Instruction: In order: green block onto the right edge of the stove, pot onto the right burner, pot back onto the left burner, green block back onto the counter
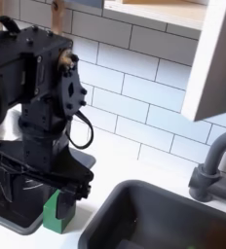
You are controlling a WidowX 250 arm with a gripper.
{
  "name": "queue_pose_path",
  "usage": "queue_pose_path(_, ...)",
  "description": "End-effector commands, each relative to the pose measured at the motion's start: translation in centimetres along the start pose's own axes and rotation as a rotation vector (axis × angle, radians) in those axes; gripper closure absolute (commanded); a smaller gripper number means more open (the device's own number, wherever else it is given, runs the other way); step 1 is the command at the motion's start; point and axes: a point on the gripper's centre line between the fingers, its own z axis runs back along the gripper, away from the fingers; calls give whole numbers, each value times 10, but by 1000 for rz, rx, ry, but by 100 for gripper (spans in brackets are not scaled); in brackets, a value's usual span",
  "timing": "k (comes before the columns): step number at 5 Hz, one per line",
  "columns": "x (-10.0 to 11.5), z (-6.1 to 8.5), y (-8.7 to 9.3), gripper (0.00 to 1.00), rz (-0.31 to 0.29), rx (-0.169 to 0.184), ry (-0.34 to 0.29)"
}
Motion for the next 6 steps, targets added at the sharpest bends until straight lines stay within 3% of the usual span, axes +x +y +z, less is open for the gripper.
queue_pose_path(1, 10, -11, -4, 0, -25, -13, -12)
queue_pose_path(4, 18, -32, -5, 0, 6, 7, 6)
queue_pose_path(6, 26, -47, -12, 0, 25, 1, 28)
